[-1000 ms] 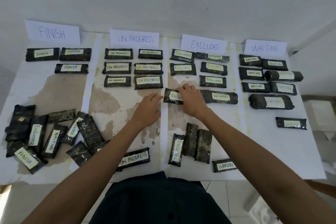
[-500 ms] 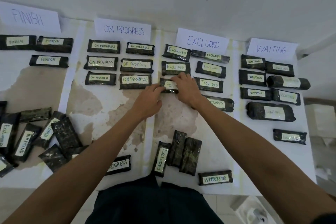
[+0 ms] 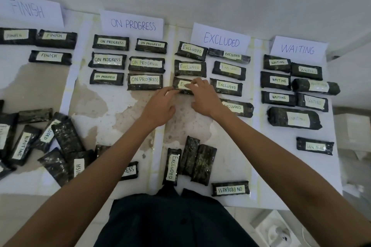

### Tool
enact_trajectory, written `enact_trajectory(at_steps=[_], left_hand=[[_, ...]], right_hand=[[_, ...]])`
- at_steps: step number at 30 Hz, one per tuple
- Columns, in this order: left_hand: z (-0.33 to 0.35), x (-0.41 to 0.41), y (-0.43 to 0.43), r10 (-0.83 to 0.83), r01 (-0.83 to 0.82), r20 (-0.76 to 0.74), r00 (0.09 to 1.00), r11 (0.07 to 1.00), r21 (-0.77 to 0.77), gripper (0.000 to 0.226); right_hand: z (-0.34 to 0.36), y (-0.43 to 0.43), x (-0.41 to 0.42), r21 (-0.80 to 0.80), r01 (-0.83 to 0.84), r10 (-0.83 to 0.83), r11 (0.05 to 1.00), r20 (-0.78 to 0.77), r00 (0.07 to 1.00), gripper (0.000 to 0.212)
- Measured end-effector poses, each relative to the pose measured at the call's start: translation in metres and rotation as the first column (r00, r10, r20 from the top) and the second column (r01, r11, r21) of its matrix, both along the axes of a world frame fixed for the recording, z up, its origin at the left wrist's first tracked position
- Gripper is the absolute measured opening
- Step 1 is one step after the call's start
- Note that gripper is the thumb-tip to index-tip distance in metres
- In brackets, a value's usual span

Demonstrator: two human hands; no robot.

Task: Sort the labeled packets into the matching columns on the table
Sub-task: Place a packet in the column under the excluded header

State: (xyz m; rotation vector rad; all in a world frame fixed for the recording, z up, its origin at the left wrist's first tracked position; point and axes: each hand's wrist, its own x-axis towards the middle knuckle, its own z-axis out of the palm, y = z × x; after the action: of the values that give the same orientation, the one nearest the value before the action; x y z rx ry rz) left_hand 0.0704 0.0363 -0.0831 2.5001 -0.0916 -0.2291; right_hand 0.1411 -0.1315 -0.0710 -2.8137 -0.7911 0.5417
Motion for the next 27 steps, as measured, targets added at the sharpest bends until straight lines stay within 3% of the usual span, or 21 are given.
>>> enact_trajectory(at_steps=[8,12,16,21,24,27], left_hand=[[0.002,-0.077,0.0,0.016,-0.017,-0.048,0.999,1.0,-0.023,0.044],[0.0,-0.116,-0.011,-0.028,0.025,-0.174,0.984,0.999,-0.02,0.051],[-0.011,-0.141,-0.021,-0.155,0.199,-0.247,0.956,0.967,0.162,0.067],[-0.015,-0.146,-0.027,-0.156,0.218,-0.226,0.962,0.935,0.281,0.075],[-0.012,-0.141,-0.028,-0.106,0.184,-0.305,0.946,0.954,0.238,0.082],[-0.005,-0.136,-0.025,-0.033,0.065,-0.398,0.917,0.996,0.067,0.061]], right_hand=[[0.011,-0.008,-0.089,0.077,-0.074,0.082,0.994,-0.113,0.99,0.054],[0.006,-0.015,-0.121,0.092,-0.035,0.049,0.995,-0.145,0.988,0.051],[0.004,-0.024,-0.14,0.084,0.005,0.007,0.996,-0.145,0.989,0.051],[0.005,-0.035,-0.156,0.094,0.059,-0.044,0.994,-0.15,0.988,0.053],[0.004,-0.039,-0.16,0.091,0.08,-0.066,0.993,-0.153,0.986,0.053],[0.003,-0.04,-0.162,0.124,0.111,-0.091,0.986,-0.159,0.983,0.051]])
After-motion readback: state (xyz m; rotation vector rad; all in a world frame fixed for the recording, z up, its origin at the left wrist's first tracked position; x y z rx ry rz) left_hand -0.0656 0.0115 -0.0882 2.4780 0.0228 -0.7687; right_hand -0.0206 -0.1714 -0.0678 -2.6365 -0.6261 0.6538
